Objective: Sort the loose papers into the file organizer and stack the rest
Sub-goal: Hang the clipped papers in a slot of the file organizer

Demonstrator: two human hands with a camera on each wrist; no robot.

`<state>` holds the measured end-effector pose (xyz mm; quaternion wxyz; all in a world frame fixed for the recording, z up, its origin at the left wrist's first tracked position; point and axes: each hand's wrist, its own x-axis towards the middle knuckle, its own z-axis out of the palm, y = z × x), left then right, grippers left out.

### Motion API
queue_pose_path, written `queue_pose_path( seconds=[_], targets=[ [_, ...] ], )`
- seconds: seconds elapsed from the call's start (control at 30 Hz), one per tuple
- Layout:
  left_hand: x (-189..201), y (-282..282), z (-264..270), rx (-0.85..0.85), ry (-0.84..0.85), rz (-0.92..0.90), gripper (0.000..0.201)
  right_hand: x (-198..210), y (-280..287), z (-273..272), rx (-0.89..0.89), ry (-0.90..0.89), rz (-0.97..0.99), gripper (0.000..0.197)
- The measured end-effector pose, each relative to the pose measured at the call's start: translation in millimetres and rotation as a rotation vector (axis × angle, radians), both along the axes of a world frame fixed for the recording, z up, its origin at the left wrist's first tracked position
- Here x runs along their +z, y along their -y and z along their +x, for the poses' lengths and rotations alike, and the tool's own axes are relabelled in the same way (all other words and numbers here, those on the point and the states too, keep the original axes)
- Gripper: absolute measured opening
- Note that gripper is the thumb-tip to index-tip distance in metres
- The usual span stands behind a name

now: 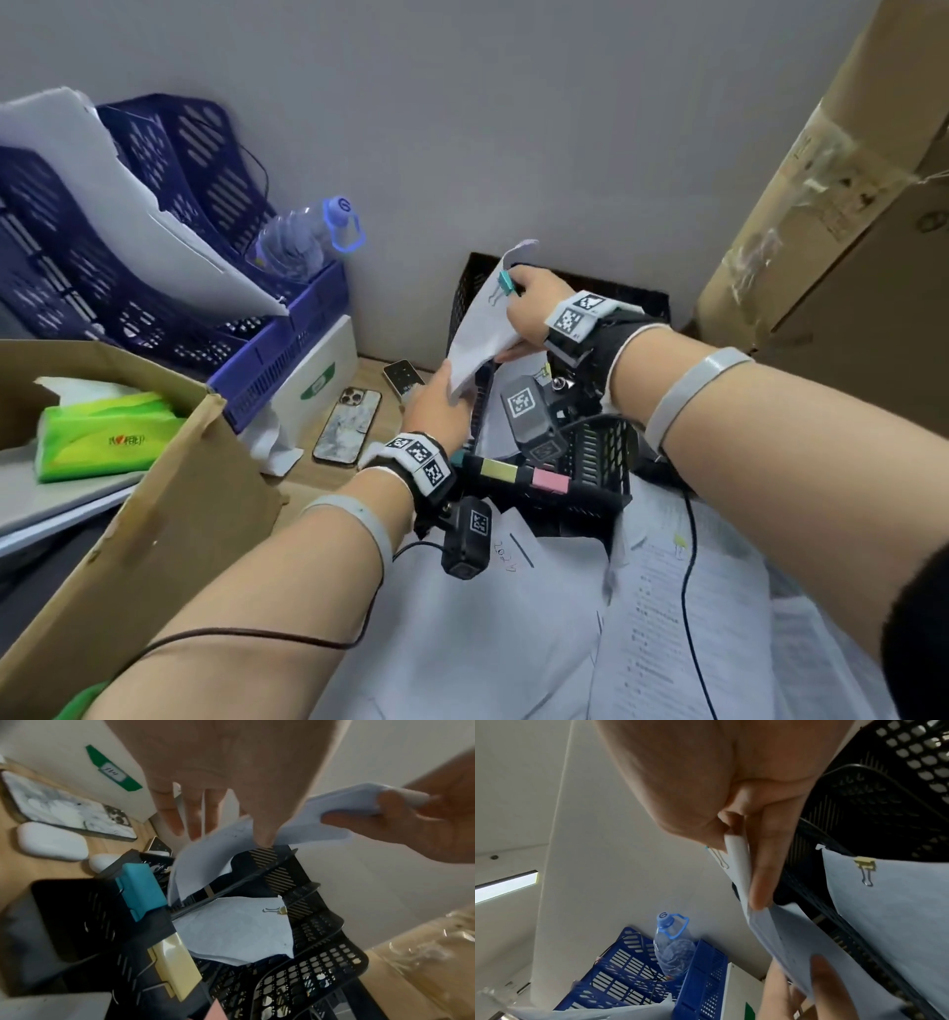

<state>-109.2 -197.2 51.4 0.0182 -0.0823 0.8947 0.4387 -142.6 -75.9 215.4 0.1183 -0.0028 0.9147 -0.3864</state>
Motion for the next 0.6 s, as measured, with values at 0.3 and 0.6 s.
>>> queue_pose_path(
  seconds=[0.3,0.6],
  targets=[
    [-1.4,-9.4,-10.4,0.042,0.084,0.001,0.031,-38.9,0.7,3.1,-0.064,0.25,-0.454,0.031],
    [-64.3,-20.6,-9.8,0.208,0.321,0.129,0.064,-61.4,-45.9,27.5,-0.046,0.369,-0.423,0.03]
  ],
)
